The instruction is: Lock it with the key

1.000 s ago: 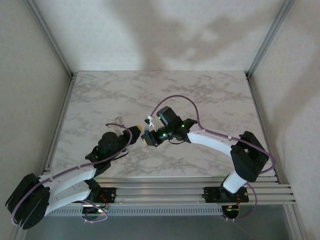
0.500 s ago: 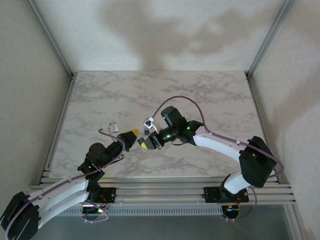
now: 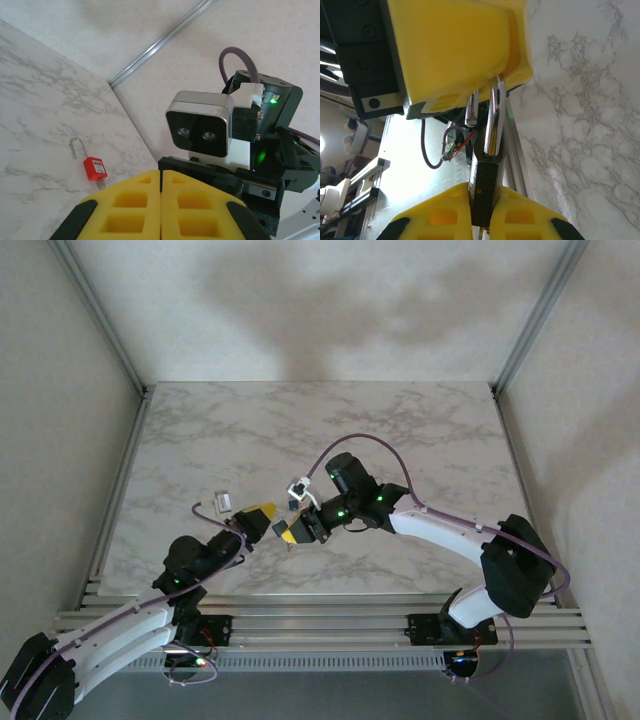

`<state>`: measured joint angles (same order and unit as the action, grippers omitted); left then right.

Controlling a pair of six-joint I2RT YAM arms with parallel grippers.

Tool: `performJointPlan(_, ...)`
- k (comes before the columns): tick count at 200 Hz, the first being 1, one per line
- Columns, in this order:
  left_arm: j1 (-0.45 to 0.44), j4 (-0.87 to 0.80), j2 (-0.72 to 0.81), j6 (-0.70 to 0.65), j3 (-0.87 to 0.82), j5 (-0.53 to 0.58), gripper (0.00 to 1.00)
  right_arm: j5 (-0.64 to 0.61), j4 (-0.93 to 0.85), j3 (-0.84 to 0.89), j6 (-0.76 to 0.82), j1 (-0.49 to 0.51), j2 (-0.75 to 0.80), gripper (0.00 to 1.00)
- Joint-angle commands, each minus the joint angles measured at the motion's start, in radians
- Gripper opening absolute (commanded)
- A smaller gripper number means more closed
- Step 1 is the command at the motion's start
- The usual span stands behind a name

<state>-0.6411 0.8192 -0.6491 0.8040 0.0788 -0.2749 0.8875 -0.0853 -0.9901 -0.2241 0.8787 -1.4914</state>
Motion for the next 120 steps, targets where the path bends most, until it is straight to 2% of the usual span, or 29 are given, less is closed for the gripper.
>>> performJointPlan(1, 0.012, 0.013, -0.020, -0.026, -0.029, 0.050, 0.00, 0.189, 0.068, 0.020, 0.004, 0.013, 0.064, 0.00)
performJointPlan(120, 0.011, 0.098, -0.064, -0.014, -0.063, -0.039, 0.00, 0.249, 0.193, 0.059, -0.069, 0.013, 0.092, 0.00)
